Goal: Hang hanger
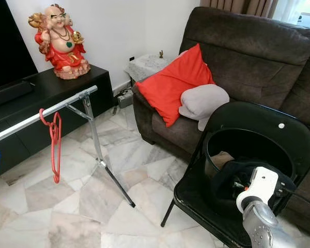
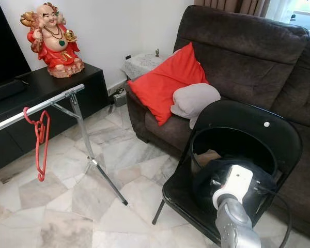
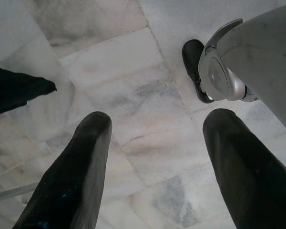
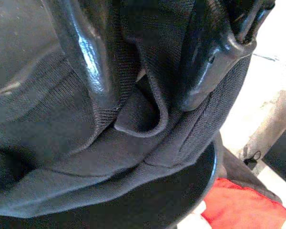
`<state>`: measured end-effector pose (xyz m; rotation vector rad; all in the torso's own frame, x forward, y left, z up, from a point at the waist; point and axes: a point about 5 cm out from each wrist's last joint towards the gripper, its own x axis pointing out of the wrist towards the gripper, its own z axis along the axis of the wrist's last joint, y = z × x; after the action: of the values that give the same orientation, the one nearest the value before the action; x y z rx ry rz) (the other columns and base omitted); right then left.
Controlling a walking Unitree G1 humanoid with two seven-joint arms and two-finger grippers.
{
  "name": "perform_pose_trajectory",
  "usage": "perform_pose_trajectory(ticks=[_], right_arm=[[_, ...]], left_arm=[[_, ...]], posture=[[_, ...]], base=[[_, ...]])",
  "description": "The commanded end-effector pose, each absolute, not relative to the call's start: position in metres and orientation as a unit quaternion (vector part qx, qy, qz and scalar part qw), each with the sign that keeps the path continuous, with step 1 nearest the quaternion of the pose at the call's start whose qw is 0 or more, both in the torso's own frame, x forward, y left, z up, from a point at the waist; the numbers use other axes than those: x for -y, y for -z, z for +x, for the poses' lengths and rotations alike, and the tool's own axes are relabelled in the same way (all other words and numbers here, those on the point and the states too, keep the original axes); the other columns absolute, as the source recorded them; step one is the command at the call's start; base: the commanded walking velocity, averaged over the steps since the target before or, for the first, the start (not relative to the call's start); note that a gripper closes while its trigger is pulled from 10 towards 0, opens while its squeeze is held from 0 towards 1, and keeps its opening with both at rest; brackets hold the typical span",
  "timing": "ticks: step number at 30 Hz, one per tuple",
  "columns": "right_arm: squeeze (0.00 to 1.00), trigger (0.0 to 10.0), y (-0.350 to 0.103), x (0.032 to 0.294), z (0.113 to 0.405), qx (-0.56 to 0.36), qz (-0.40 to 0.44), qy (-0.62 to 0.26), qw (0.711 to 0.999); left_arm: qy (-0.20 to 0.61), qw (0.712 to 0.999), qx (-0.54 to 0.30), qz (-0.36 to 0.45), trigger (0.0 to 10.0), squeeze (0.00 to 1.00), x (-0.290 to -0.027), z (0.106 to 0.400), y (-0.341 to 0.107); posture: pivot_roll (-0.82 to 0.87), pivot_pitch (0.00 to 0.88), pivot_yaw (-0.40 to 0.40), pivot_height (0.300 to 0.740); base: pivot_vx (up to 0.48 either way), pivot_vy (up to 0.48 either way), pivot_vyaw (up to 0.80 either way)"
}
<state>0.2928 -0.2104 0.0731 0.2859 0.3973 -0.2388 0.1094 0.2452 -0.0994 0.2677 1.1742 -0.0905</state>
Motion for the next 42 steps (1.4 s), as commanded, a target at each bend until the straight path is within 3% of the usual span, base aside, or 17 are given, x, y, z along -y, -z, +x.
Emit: perform_pose_trajectory(ticks=[1, 20, 42], right_arm=[[0.00, 10.0, -0.075, 0.207, 0.297, -0.193, 0.143, 0.105, 0.965], [0.00, 10.0, -0.077, 0.195, 0.298, -0.188, 0.150, 0.072, 0.968], [0.00, 10.0, -0.069, 0.198, 0.291, -0.203, 0.155, 0.117, 0.960]], left_arm=[[0.041, 0.817, -0.558, 0.137, 10.0, 0.00, -0.250, 0.106, 0.099], [0.044, 0.816, -0.560, 0.140, 10.0, 0.00, -0.250, 0.106, 0.099], [0.046, 0.814, -0.561, 0.142, 10.0, 0.00, -0.250, 0.106, 0.099]], posture=[[0.02, 0.021, 0.034, 0.740], [0.02, 0.016, 0.034, 0.740], [0.02, 0.018, 0.034, 0.740]], base=[[0.000, 0.000, 0.00], [0.000, 0.000, 0.00], [0.000, 0.000, 0.00]])
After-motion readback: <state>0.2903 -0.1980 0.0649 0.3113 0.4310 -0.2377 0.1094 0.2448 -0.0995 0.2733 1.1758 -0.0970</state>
